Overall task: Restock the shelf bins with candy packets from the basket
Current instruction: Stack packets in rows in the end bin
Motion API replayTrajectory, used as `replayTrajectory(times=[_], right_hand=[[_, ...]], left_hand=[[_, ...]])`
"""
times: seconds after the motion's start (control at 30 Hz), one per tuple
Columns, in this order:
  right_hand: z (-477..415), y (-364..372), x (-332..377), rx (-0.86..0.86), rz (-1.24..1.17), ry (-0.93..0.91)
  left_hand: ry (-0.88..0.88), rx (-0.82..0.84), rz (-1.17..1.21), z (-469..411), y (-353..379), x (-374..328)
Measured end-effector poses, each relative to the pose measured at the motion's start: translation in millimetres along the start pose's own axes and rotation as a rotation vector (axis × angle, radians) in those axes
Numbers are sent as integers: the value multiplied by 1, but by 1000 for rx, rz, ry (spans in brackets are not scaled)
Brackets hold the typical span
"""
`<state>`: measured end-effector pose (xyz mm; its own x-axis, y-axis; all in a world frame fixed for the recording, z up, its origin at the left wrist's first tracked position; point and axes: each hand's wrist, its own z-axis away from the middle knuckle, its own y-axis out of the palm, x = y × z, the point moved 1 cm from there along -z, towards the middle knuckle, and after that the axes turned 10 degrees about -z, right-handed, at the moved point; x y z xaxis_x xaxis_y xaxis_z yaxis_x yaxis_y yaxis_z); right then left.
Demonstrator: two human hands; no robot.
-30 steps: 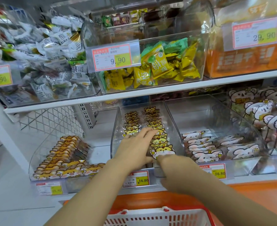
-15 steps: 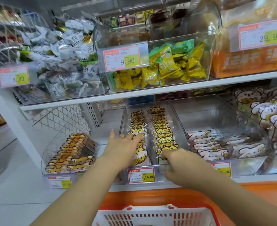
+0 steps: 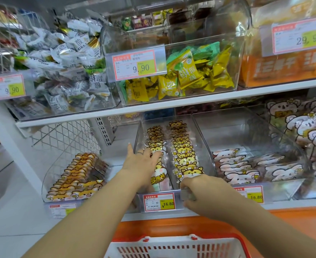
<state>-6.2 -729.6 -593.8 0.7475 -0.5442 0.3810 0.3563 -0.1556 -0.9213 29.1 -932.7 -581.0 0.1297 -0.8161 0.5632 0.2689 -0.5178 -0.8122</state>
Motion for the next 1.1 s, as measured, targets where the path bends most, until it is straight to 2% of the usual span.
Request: replayTrajectory(times=[0.4, 0.67, 0.97, 1.1], right_hand=[[-7, -1, 8, -70, -108, -51], [-13, 5, 3, -14, -103, -18], [-15, 6, 6, -31, -161, -66], [-29, 8, 21, 52, -190, -155]], left_hand=[[45, -127, -131, 11, -4, -4], [10, -265, -129, 17, 0, -6], [-4, -277, -158, 15, -3, -10], [-17, -277, -117, 15, 0, -4]])
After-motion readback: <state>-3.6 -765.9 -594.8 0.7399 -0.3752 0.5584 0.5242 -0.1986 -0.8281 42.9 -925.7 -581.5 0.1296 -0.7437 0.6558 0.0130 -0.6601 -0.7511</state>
